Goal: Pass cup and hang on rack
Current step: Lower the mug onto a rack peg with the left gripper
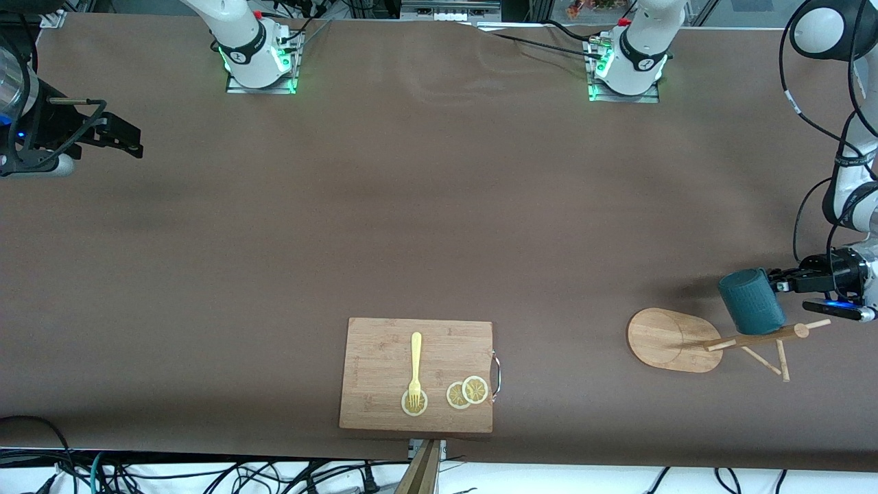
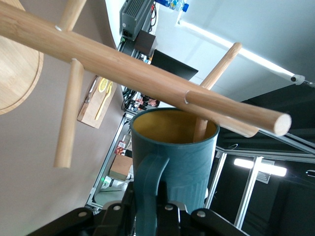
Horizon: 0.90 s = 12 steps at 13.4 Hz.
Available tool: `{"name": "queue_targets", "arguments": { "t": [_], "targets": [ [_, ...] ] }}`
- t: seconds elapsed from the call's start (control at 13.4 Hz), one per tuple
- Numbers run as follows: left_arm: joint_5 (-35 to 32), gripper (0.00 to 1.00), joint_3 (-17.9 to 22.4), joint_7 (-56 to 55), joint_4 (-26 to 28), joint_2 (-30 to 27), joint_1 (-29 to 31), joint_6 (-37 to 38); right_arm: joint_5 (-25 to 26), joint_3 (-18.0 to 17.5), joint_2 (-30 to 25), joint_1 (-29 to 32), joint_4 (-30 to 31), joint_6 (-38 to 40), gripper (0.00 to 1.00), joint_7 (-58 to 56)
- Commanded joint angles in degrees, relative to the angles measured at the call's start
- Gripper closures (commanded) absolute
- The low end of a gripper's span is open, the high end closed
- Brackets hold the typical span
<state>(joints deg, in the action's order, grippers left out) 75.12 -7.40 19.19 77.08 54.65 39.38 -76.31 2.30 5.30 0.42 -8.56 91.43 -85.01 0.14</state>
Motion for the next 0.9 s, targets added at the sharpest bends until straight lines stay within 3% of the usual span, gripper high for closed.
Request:
{"name": "queue_targets", "arguments": {
  "t": [0.0, 0.07, 0.15, 0.37, 0.82],
  "targets": [
    [1.52, 0.97, -0.16, -0.91, -2.11, 1.69, 0.52, 0.99, 0.07, 0.06, 0.2, -0.06, -0.99, 1.25, 0.0, -0.49],
    [1.34, 0.88, -0.16, -0.39, -2.2, 1.87, 1.04, 0.99, 0.07, 0.06, 0.2, -0.06, -0.99, 1.34, 0.0, -0.49],
    [1.0, 0.04, -0.16, 1.27, -2.11, 1.87, 1.13, 1.08, 0.07, 0.06, 0.11, -0.06, -0.99, 1.34, 0.0, -0.49],
    [-3.81, 0.0, 1.86, 4.45, -3.24, 1.17, 1.14, 1.52, 0.07, 0.15, 0.2, -0.06, -0.99, 1.34, 0.0, -0.57],
    [-31.22, 0.0, 1.69, 5.07, -12.73, -1.2, 0.7, 1.87, 0.25, 0.5, 0.28, 0.21, -0.99, 1.25, 0.0, -0.66]
  ]
}}
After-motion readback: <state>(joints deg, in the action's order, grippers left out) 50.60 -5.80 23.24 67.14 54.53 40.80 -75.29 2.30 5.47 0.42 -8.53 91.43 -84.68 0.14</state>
